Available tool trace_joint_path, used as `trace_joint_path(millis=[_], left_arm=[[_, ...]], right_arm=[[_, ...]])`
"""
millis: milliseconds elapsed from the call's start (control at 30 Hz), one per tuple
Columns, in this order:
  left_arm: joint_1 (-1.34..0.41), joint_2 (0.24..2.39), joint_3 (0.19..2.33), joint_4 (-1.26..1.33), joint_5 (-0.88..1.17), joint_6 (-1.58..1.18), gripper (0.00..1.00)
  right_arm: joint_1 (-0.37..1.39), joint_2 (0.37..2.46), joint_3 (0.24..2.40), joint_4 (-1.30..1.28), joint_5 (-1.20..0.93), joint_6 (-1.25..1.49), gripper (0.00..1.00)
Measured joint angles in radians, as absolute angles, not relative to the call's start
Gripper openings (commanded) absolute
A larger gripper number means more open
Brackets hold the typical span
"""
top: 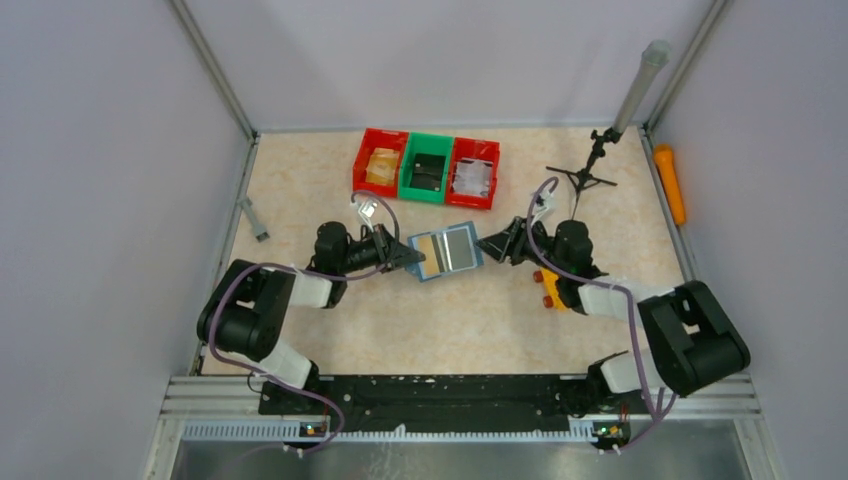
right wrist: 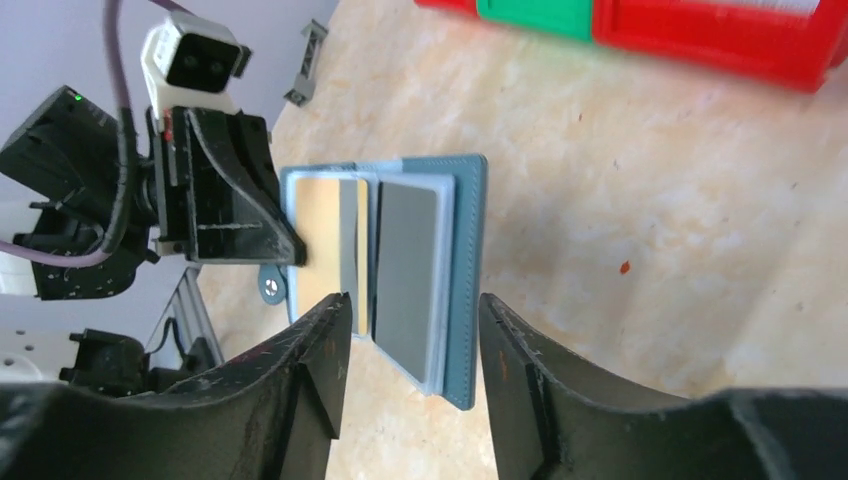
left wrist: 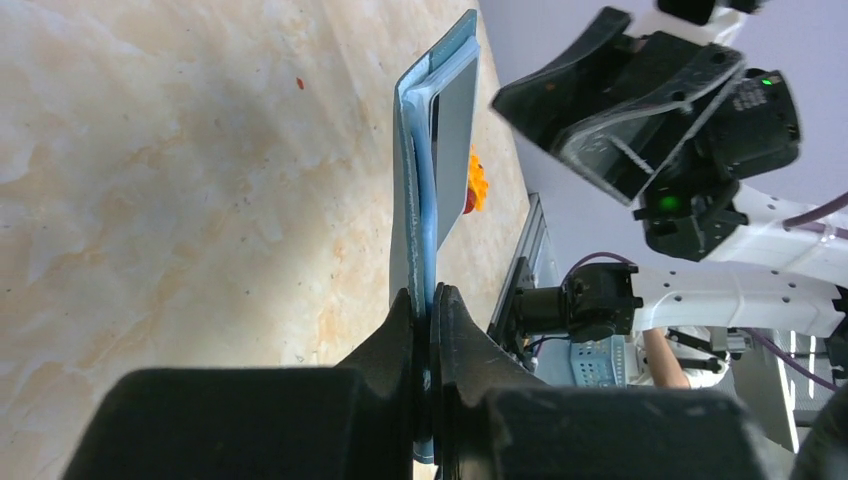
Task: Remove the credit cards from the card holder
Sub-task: Remove the credit card from the card holder.
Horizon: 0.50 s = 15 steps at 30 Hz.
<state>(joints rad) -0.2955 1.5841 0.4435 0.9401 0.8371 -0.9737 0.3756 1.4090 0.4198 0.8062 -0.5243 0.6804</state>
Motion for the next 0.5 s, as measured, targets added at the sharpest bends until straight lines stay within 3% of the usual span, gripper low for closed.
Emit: trace_joint_path(millis=[200, 500], left_arm=[[-0.309, 1.568, 0.445, 0.902, 0.822, -0.944, 0.0], [-0.343, 1.566, 0.445, 0.913, 0.834, -0.939, 0.0]], right_arm=[[0.4, 1.341, 0.421, 0.801, -0.493, 0.613, 0.4], [0.484, 1.508, 0.483, 0.823, -0.625, 0.603, 0.35]])
